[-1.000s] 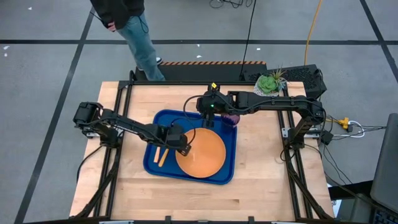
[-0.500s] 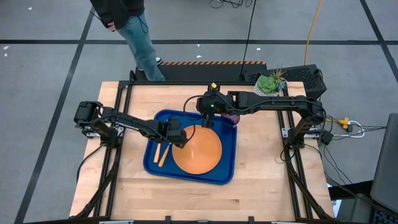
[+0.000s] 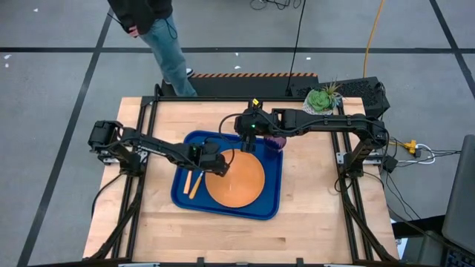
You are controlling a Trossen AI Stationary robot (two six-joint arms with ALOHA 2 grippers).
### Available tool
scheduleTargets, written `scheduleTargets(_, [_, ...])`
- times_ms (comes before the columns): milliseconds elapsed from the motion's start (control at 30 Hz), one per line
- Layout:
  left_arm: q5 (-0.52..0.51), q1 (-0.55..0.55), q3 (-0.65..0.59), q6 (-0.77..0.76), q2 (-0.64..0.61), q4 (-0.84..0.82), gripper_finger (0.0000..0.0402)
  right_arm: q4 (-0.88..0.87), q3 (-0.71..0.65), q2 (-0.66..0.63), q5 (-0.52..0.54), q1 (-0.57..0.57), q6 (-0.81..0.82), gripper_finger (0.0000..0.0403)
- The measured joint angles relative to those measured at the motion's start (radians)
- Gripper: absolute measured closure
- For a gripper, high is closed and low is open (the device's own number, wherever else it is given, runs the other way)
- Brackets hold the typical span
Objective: Pick and place plate/cup/fork/spoon on tray
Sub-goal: Adjust the orange plate on the blue serving tray, then adjust the blue serving tray
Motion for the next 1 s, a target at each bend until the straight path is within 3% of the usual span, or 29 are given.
scheduleTargets(200, [-0.001, 0.001, 0.000, 0.000, 0.000, 0.010, 0.0202, -0.004, 0.000, 0.000, 0.000, 0.000, 0.001, 0.0218])
scheduleTargets(467, [0.118, -0.021, 0.000, -0.124, 0.000, -0.055, 0.0201, -0.007, 0.000, 0.000, 0.000, 0.000, -0.001, 0.0218])
scheduleTargets(667, [0.094, -0.030, 0.000, -0.171, 0.000, -0.132, 0.0202, -0.006, 0.000, 0.000, 0.000, 0.000, -0.002, 0.0218])
scheduleTargets(1000, [0.086, -0.031, 0.000, -0.095, 0.000, -0.047, 0.0202, 0.000, 0.000, 0.000, 0.000, 0.000, -0.006, 0.0218])
